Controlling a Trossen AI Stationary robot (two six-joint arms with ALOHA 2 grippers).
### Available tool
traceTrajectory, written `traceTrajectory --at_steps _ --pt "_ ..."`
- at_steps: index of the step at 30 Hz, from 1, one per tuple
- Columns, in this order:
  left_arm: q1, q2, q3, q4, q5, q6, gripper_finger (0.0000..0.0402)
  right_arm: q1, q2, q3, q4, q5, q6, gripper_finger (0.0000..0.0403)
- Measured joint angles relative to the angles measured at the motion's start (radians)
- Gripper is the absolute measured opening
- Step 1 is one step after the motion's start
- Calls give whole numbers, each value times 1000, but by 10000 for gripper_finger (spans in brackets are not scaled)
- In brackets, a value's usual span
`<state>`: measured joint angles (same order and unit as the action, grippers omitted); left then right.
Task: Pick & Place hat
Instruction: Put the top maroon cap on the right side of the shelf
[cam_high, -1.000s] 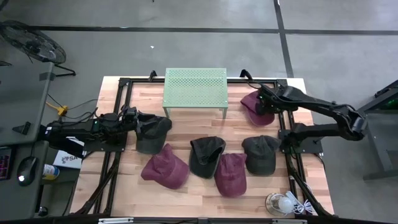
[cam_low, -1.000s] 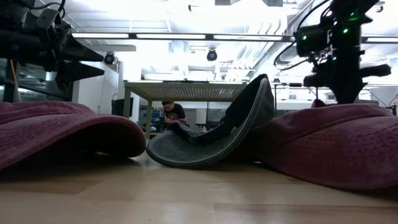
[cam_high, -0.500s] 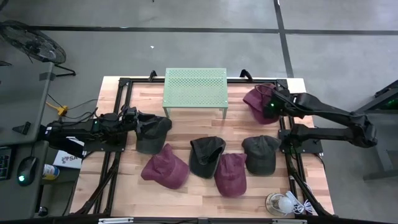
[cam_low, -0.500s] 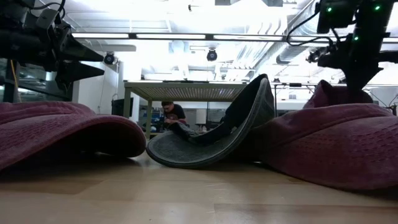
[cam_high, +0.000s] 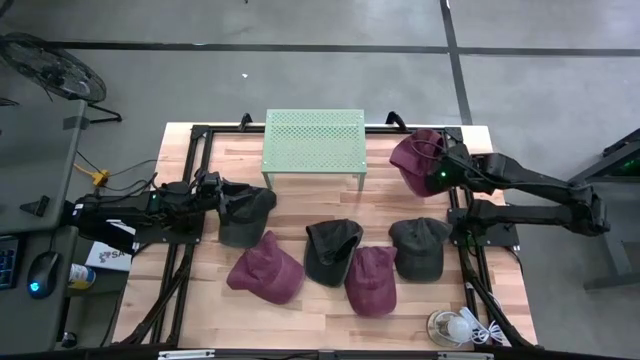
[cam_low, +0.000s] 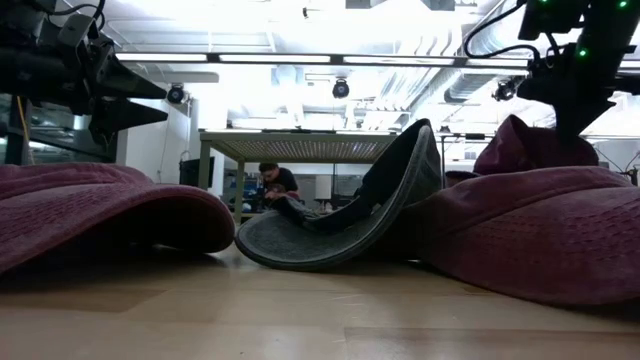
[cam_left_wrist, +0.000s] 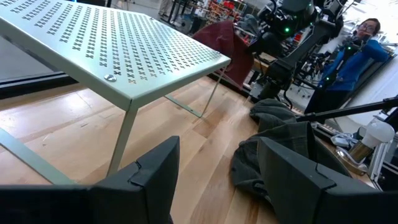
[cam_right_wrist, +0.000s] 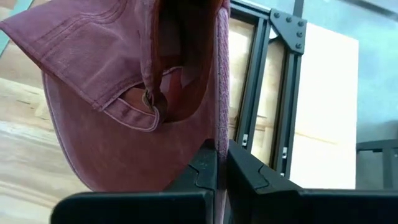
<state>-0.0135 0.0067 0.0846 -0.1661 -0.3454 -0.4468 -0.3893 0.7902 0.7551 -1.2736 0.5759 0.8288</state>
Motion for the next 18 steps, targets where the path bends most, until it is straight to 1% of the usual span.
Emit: traceTrajectory --at_steps 8,18 --pt "0 0 0 0 0 0 213 25 0 0 -3 44 0 6" --pt "0 0 0 0 0 0 213 31 0 0 -30 69 4 6"
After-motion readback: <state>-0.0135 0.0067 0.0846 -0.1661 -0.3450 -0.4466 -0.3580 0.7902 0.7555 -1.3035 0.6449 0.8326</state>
